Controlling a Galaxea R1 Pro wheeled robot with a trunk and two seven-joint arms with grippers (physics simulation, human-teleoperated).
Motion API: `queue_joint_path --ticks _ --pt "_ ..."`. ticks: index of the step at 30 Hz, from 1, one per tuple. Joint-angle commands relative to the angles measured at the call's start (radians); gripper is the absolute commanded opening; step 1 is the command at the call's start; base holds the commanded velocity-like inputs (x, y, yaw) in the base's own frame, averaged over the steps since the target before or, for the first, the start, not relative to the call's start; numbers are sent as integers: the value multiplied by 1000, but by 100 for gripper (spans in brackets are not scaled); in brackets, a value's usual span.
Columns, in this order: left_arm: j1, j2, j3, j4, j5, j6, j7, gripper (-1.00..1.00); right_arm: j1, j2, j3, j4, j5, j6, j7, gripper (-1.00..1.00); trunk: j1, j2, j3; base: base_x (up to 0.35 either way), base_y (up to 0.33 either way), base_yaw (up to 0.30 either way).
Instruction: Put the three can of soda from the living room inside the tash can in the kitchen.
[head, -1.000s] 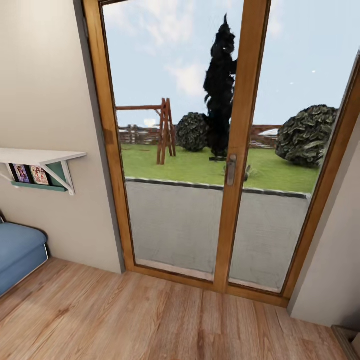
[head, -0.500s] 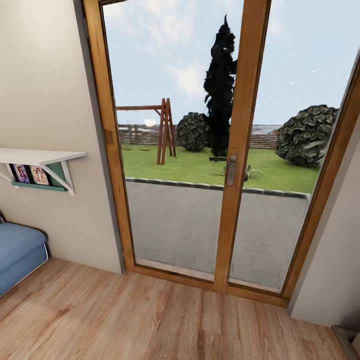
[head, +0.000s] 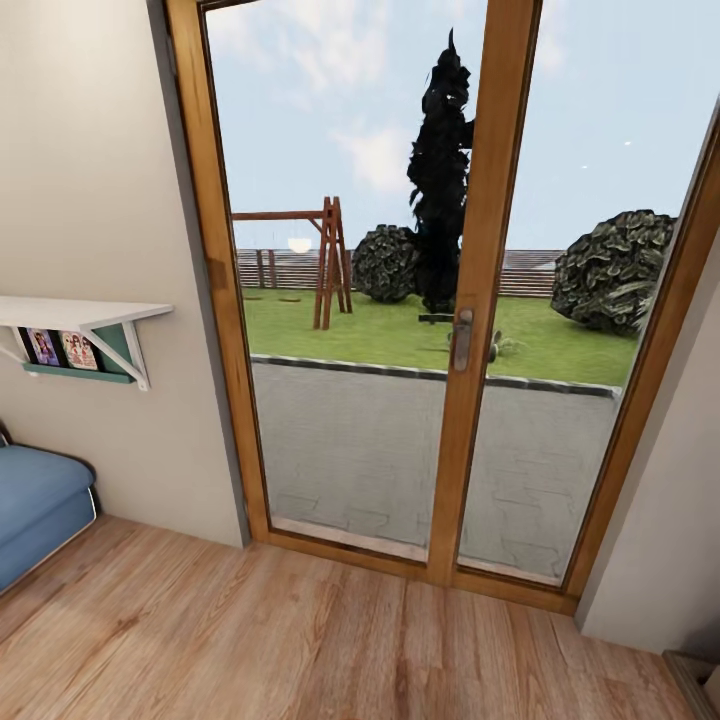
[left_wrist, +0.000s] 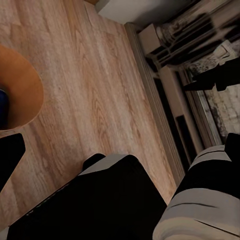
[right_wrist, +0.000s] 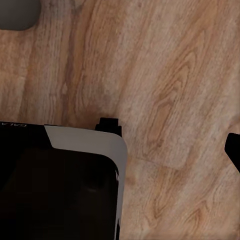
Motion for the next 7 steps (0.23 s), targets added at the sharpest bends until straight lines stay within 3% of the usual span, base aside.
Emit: queue_joint_path --ticks 1,7 --pt "0 0 0 0 0 0 0 100 0 0 0 0 0 0 0 100 0 0 0 0 0 0" --pt "0 0 0 0 0 0 0 100 0 0 0 0 0 0 0 100 0 0 0 0 0 0"
